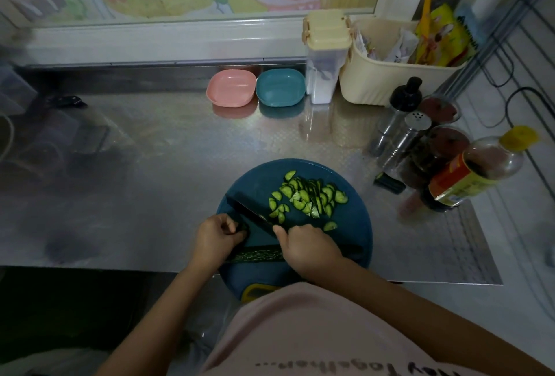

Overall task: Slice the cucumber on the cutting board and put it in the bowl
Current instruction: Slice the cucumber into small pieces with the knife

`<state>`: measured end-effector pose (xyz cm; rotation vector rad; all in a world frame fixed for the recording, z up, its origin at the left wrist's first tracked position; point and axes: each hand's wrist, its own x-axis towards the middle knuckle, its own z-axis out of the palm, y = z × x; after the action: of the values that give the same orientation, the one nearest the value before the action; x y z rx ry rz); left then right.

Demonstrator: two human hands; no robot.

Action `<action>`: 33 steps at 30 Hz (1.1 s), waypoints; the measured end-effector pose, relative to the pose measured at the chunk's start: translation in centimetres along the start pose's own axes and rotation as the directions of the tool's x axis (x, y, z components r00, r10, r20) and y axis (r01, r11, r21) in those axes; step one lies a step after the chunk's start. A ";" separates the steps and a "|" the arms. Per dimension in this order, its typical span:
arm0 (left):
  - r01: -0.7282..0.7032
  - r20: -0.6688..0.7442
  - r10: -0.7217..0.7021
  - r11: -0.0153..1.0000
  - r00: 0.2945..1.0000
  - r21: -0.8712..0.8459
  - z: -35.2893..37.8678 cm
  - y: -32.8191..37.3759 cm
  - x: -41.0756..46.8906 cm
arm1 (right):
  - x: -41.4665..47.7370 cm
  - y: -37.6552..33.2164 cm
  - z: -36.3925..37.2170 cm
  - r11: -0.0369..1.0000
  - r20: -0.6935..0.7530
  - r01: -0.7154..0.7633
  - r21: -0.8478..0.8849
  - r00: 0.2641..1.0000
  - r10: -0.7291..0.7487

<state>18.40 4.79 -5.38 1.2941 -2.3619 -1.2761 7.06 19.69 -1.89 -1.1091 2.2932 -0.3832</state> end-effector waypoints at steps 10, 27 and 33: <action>-0.159 0.062 0.153 0.980 0.986 0.119 0.7 -0.4 -0.1 | 0.0 4.8 -2.5 0.983 -0.067 -0.139 0.118 0.987 0.148; -0.187 -0.033 0.188 0.981 0.982 0.042 0.3 3.3 1.3 | -0.5 4.6 -5.8 0.957 -0.143 -0.056 0.286 0.985 0.101; -0.512 0.004 0.535 0.806 0.845 0.297 0.0 8.4 -0.3 | -1.3 4.3 -9.9 0.963 -0.197 -0.055 -0.263 0.980 0.002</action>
<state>13.39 7.24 0.95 0.6334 -2.6467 -0.7169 -0.85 23.53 4.52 -1.2122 2.5906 -0.1793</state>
